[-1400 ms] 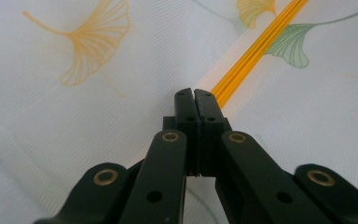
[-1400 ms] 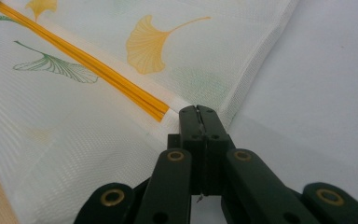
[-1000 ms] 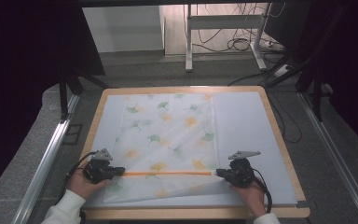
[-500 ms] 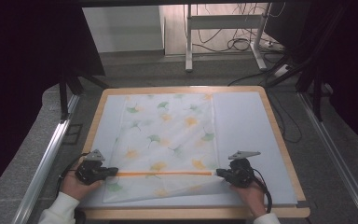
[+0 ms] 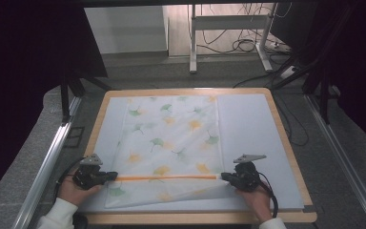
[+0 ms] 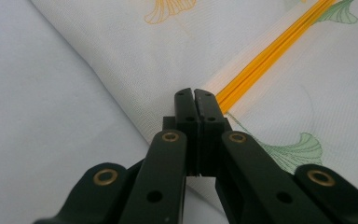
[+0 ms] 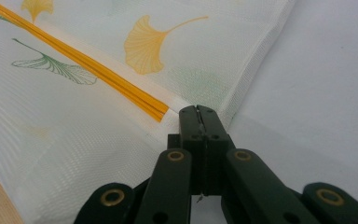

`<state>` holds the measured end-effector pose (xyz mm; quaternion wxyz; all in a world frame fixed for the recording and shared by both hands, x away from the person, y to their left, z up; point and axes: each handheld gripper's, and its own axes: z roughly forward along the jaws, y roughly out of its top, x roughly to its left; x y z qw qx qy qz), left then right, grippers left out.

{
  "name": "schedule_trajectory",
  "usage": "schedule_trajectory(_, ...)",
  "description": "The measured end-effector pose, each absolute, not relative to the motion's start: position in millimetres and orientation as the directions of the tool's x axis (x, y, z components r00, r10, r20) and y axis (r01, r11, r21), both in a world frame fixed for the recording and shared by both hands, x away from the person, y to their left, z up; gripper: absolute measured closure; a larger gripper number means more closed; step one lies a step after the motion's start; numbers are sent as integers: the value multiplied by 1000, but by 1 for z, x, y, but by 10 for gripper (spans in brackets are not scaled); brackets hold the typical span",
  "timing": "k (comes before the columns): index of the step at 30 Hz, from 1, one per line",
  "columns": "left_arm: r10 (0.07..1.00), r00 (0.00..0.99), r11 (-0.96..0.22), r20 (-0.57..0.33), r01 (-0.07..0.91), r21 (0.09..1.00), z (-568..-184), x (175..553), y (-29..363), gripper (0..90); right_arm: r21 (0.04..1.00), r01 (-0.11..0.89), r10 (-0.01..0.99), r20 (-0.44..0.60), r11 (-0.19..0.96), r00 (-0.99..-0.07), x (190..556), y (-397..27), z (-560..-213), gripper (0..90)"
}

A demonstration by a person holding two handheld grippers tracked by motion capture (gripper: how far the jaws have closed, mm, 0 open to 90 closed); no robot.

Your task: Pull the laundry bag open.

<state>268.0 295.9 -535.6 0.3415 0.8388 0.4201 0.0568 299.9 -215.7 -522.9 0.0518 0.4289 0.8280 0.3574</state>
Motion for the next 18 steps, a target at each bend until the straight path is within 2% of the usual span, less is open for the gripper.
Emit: schedule_trajectory(18,746,637,-400,-195,663,633,-537,269,294,900,642,664,746,210,382,-632,299,-215,-523,895)
